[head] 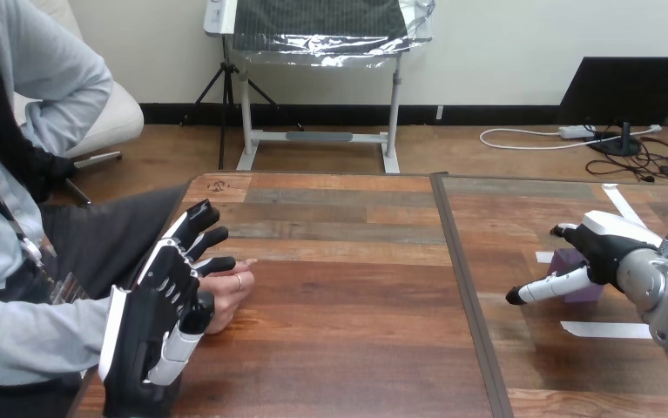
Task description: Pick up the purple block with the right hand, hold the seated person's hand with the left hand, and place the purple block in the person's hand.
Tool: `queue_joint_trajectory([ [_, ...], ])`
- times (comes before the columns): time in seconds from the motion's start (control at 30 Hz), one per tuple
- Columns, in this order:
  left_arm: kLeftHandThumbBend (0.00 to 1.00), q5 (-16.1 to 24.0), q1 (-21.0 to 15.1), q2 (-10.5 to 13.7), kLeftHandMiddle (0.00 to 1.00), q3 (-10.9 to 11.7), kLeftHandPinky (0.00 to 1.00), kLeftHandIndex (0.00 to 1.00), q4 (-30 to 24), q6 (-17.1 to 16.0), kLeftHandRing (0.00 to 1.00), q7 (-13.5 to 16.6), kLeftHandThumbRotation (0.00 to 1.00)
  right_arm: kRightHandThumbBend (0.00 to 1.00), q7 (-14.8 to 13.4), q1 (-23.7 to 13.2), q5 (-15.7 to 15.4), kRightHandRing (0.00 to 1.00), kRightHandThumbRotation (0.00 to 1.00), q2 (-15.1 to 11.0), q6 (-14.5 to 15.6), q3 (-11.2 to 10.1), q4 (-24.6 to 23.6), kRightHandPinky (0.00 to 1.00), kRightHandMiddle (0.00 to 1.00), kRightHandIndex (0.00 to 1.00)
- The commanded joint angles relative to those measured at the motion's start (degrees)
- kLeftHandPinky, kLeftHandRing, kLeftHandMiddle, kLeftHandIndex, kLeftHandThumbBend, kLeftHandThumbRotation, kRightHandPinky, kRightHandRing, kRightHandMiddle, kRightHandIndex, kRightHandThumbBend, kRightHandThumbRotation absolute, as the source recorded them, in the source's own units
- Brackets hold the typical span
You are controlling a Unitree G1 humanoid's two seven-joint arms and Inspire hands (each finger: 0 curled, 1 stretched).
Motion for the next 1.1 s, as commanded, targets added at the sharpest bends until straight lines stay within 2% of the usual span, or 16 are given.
queue_joint_trajectory([
  [0.0,1.0,-0.12,-1.74,0.63,0.87,-0.42,0.7,0.86,-2.24,-1.5,0.83,-0.19,0.84,1.0,1.28,0.19,0.34,0.9,0.49,1.51,-0.34,0.01,-0.04,0.78,0.94,0.95],
  [0.27,1.0,-0.08,-1.55,0.63,0.87,-0.57,0.7,0.86,-2.38,-1.48,0.83,-0.08,0.83,1.0,1.16,0.99,0.1,0.86,0.5,1.72,0.01,0.28,-0.03,0.74,0.91,0.95],
  [0.37,1.0,0.16,-1.51,0.67,0.87,-0.61,0.7,0.86,-2.41,-1.6,0.83,0.1,0.83,1.0,1.12,1.31,0.22,0.78,0.51,1.72,-0.26,0.19,-0.09,0.66,0.83,0.96],
  [0.43,1.0,0.31,-1.47,0.66,0.87,-0.6,0.7,0.86,-2.43,-1.68,0.83,0.29,0.83,1.0,1.09,1.48,0.24,0.66,0.54,1.72,-0.4,0.17,-0.12,0.57,0.71,0.96],
  [0.57,1.0,0.54,-1.55,0.68,0.87,-0.55,0.7,0.86,-2.33,-2.04,0.83,0.59,0.83,1.0,1.15,1.96,0.61,0.62,0.55,1.83,-0.4,-0.25,-0.13,0.53,0.66,0.95],
  [0.63,1.0,0.97,-1.5,0.73,0.87,-0.49,0.7,0.85,-2.29,-2.17,0.83,1.04,0.83,1.0,1.1,2.24,0.74,0.65,0.55,1.82,-0.62,-0.39,-0.16,0.55,0.68,0.95],
  [0.73,1.0,1.34,-1.46,0.82,0.87,-0.55,0.69,0.85,-2.28,-2.21,0.82,1.38,0.83,1.0,1.03,2.43,0.74,0.74,0.53,1.8,-0.87,-0.41,-0.18,0.64,0.78,0.94],
  [0.93,1.0,1.0,-1.49,0.8,0.87,-0.76,0.7,0.85,-2.35,-2.11,0.83,1.24,0.84,1.0,0.56,3.1,0.57,0.79,0.52,1.58,-1.67,-0.38,-0.19,0.71,0.82,0.9],
  [1.07,1.0,0.98,-1.49,0.78,0.87,-0.8,0.7,0.85,-2.36,-2.06,0.82,1.36,0.83,1.0,0.18,3.43,0.7,0.78,0.5,1.53,-2.2,-0.57,-0.19,0.72,0.81,0.87],
])
